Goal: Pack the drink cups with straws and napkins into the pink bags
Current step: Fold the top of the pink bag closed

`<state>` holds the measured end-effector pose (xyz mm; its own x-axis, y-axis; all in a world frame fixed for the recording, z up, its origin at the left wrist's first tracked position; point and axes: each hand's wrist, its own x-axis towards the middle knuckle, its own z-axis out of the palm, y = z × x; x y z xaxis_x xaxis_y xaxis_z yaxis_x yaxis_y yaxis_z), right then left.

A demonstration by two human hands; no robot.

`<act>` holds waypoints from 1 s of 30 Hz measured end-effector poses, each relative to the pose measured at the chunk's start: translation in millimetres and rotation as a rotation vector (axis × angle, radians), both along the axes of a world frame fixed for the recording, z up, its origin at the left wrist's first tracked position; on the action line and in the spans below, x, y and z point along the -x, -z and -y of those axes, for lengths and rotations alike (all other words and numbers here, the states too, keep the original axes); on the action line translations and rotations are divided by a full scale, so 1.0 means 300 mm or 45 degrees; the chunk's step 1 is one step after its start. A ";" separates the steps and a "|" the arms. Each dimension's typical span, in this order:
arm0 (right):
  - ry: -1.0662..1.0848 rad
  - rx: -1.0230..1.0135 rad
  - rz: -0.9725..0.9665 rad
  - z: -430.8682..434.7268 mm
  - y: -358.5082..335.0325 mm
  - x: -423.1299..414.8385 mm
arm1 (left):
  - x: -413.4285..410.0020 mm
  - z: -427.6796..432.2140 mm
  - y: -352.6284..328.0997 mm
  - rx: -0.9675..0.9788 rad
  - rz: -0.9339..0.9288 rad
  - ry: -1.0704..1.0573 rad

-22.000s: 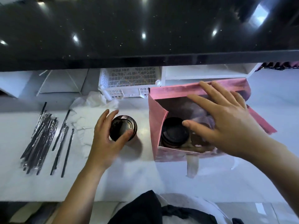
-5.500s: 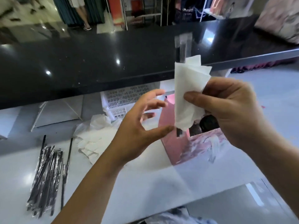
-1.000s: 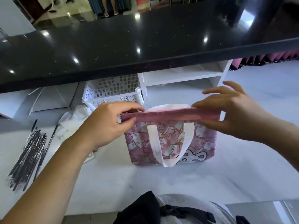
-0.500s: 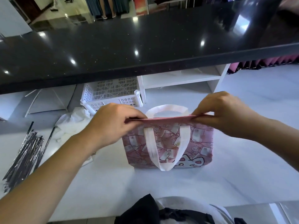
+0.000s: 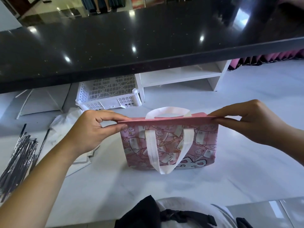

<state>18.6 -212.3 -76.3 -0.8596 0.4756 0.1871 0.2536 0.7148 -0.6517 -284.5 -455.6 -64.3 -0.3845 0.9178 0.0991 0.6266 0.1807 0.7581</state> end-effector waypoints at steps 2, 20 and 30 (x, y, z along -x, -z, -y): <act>0.031 0.071 0.004 0.008 -0.014 0.000 | -0.010 0.003 -0.011 0.028 -0.043 -0.024; 0.078 -0.448 0.448 0.098 -0.129 0.153 | -0.084 -0.118 -0.087 0.180 -0.380 0.192; 0.101 0.004 -0.008 0.015 -0.028 0.009 | -0.016 -0.004 0.003 -0.137 0.098 -0.036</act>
<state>15.9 -216.8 -67.9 -0.8180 0.5428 0.1906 0.3053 0.6904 -0.6559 -279.6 -454.3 -65.2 -0.4202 0.8923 0.1652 0.5614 0.1126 0.8198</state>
